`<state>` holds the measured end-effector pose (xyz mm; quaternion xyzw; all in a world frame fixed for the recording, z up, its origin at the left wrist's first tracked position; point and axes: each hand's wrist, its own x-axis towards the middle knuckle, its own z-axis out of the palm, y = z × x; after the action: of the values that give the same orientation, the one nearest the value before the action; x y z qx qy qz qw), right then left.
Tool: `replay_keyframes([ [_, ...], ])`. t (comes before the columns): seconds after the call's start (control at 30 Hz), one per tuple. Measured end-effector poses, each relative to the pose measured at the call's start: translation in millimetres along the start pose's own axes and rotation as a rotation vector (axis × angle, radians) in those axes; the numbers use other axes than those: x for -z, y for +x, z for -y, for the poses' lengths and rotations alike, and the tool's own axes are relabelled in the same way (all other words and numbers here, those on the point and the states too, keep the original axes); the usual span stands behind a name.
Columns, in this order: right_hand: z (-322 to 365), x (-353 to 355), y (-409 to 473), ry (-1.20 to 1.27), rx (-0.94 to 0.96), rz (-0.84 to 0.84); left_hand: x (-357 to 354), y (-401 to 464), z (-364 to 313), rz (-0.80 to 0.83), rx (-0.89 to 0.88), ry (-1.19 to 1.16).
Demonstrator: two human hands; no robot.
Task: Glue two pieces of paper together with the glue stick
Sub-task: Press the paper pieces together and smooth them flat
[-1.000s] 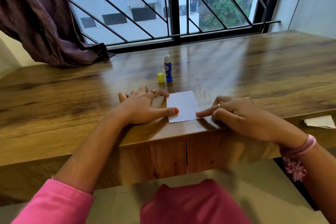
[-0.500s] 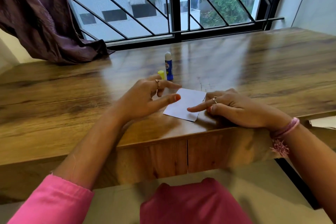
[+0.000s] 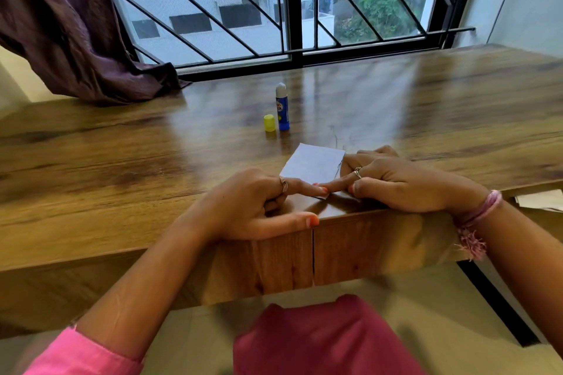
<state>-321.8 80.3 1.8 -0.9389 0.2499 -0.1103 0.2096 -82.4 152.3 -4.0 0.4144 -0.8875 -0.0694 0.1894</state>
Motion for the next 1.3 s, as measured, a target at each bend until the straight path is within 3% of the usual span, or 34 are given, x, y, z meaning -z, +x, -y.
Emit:
replay_keyframes([
  [0.4, -3.4, 2.4, 1.4, 0.072, -0.01, 0.063, 1.0, 2.2, -0.4, 0.062, 0.016, 0.06],
  [0.97, -55.1, 18.4, 11.2, -0.163, -0.192, -0.134, 1.1, 3.0, 1.4, 0.075, 0.102, -0.028],
  [1.2, -43.2, 12.3, 9.6, -0.108, -0.234, -0.199, -2.3, 1.9, 2.5, -0.073, 0.193, -0.121],
  [1.3, -30.5, 7.6, 6.3, -0.118, -0.264, -0.248, -4.4, 1.7, 4.2, -0.152, 0.249, -0.05],
])
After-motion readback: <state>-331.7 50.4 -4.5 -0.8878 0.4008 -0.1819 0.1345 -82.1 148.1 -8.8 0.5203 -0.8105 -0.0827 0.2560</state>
